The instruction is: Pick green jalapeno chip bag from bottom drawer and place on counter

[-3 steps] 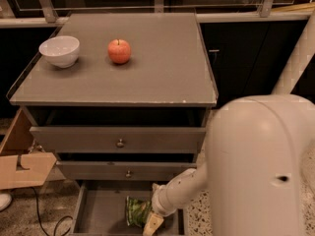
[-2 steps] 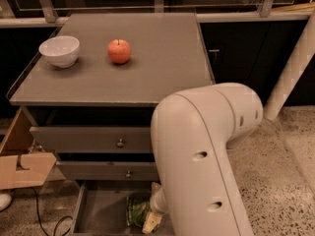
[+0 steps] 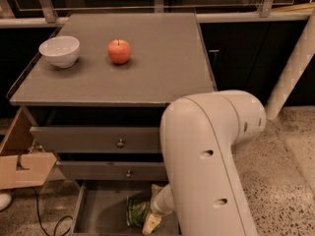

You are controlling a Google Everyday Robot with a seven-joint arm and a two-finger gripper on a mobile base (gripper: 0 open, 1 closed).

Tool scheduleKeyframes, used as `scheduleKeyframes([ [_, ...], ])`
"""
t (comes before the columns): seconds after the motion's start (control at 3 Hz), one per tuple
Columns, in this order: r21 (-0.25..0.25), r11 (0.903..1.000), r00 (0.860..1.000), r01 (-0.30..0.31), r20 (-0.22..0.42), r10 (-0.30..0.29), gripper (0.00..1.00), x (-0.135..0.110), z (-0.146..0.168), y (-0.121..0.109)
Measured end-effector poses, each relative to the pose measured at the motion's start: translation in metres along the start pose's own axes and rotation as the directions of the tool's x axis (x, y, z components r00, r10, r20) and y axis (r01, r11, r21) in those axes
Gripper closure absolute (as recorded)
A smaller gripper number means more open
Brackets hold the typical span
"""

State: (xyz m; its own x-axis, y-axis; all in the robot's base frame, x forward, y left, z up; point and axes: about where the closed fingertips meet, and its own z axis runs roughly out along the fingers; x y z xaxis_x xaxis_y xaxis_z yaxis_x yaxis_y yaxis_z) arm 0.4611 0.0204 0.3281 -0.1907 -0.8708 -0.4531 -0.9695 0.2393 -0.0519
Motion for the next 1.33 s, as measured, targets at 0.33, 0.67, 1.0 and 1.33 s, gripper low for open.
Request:
scheduleKeyframes([
  [0.33,-0.043,0.9979,0.999,-0.05,0.013,0.05,0.0,0.021,0.035,-0.003],
  [0.67,-0.043,0.9977,0.998,-0.053,0.013,0.054,0.0,0.023,0.037,-0.005],
  [1.0,-0.067,0.9965,0.998,-0.051,0.02,0.052,0.0,0.021,0.05,0.001],
  [1.33,-0.077,0.9954,0.998,-0.056,0.026,0.058,0.0,0.024,0.07,-0.003],
])
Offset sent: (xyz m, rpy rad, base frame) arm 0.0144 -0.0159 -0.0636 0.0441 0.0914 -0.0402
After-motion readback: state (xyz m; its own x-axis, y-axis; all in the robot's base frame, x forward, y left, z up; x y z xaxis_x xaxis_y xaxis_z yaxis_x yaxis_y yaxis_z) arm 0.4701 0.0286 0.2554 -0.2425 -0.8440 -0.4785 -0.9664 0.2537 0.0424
